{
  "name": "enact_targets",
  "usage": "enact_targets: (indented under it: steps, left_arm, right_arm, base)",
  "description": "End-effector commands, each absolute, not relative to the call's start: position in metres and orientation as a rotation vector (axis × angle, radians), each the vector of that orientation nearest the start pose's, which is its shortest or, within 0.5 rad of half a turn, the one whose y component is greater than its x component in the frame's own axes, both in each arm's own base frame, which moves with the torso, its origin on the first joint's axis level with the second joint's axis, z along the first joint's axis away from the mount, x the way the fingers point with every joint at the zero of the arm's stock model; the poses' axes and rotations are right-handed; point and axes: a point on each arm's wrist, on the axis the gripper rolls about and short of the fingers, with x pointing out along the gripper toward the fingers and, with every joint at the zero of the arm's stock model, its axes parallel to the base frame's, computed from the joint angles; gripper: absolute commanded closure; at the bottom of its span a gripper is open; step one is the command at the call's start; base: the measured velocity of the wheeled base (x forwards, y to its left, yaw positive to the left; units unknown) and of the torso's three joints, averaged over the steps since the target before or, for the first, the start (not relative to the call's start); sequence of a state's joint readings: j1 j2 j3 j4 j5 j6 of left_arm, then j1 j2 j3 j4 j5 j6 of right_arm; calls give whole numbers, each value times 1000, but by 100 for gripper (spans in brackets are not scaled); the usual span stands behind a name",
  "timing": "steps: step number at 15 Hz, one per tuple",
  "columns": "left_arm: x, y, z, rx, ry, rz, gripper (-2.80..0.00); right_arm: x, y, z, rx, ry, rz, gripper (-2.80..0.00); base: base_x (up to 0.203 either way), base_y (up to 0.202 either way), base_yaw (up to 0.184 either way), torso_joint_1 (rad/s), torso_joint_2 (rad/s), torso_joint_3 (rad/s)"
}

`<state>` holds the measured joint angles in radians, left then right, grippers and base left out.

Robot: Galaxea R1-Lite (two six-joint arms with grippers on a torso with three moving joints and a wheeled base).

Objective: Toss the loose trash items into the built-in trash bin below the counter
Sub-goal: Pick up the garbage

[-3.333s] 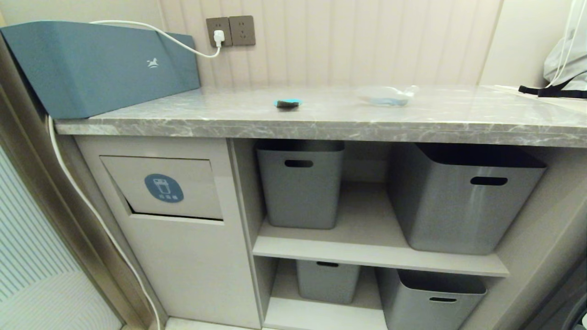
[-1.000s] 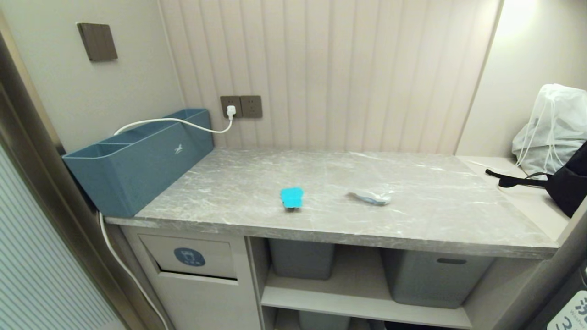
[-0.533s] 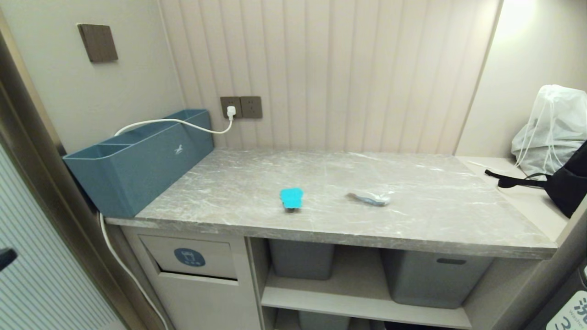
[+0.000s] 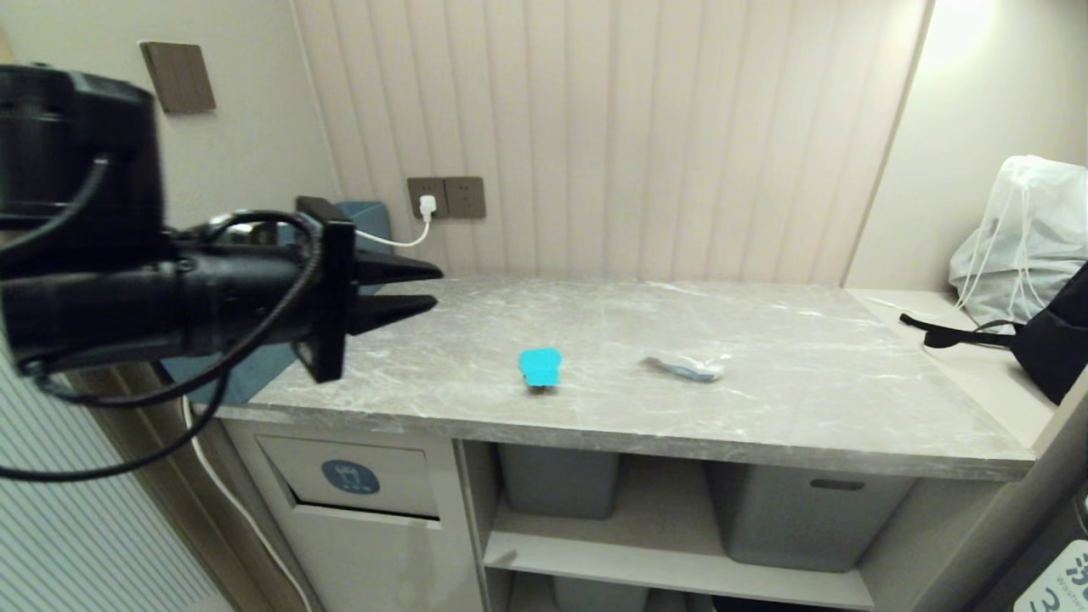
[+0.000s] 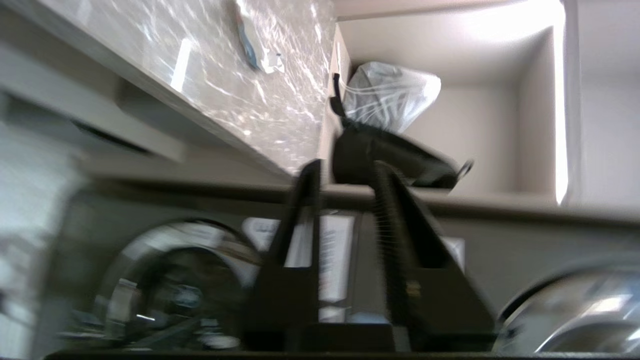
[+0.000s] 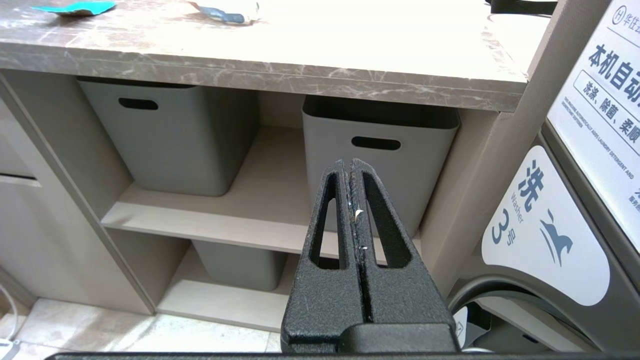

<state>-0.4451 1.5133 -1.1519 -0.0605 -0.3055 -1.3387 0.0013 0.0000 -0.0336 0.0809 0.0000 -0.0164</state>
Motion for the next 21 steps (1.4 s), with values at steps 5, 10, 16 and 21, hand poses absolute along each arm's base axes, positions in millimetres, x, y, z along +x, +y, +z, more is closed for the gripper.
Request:
enact_targets:
  steps: [5, 10, 16, 21]
  left_arm:
    - [356, -187, 201, -1434, 950, -197, -280]
    - [398, -202, 137, -1266, 928, 41, -280]
    - [426, -209, 118, -1212, 905, 63, -280]
    - [434, -218, 119, -1215, 912, 39, -280]
  right_arm:
    - [-26, 0, 76, -17, 48, 2, 0]
    - [-26, 0, 76, -17, 48, 2, 0]
    - [-26, 0, 76, -17, 48, 2, 0]
    - [-26, 0, 76, -17, 48, 2, 0]
  base:
    - [0, 0, 0, 0, 0, 0]
    - [0, 0, 0, 0, 0, 0]
    - [0, 0, 0, 0, 0, 0]
    - [0, 0, 0, 0, 0, 0]
